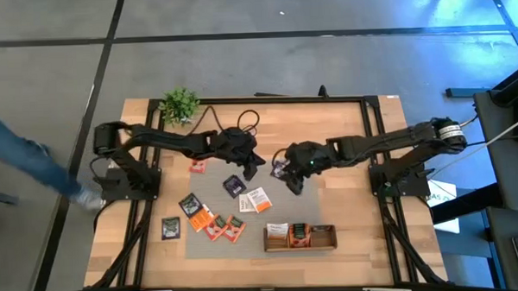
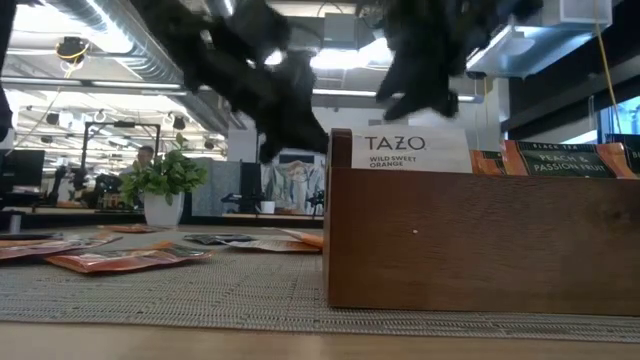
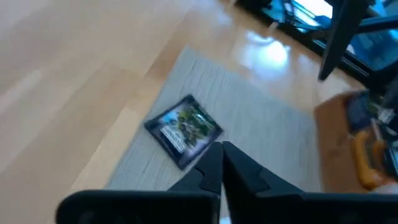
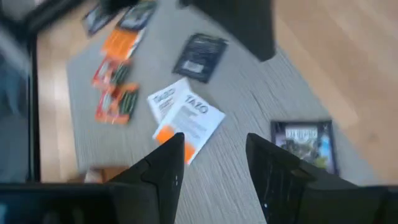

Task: Pick & Place Tea
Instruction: Put the black tea bag into the right compartment of the wooden organizer

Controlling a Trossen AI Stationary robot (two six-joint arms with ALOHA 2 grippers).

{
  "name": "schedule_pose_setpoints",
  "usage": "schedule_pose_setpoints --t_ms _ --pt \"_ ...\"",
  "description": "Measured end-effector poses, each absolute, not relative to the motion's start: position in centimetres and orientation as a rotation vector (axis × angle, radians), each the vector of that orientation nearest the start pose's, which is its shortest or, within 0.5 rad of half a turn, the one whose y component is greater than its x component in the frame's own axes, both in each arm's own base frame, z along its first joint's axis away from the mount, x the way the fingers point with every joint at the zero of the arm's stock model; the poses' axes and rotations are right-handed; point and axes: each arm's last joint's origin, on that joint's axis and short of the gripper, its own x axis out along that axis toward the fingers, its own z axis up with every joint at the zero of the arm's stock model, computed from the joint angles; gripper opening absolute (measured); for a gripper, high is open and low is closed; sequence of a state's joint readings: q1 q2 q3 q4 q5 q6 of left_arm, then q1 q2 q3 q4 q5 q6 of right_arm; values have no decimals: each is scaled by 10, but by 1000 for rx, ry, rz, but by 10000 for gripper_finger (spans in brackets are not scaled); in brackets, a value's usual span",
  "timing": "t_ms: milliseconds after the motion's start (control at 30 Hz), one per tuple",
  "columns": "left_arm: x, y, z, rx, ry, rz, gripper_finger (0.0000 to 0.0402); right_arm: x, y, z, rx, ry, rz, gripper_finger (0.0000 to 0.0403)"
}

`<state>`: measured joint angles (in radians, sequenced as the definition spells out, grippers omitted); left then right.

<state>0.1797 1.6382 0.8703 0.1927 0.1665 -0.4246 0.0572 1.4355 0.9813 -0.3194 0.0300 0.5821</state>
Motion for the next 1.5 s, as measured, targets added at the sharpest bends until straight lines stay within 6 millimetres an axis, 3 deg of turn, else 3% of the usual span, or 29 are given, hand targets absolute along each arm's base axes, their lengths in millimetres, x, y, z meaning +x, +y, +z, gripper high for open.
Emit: schedule_pose_setpoints --t_ms 233,467,633,933,1200,1500 --pt "349 71 138 -654 588 140 3 286 -5 194 927 706 -421 174" --pt "361 71 116 -737 585 116 3 273 -9 171 1047 681 -509 174" --pt "380 71 118 -729 575 141 3 270 -10 163 1086 675 -571 174" --pt "398 75 132 -627 729 271 3 273 -11 153 1084 702 -589 174" --pt "397 59 129 -618 804 302 3 275 -11 152 1121 692 -586 174" --pt "396 56 128 -595 812 335 3 281 -10 132 1135 738 -615 174"
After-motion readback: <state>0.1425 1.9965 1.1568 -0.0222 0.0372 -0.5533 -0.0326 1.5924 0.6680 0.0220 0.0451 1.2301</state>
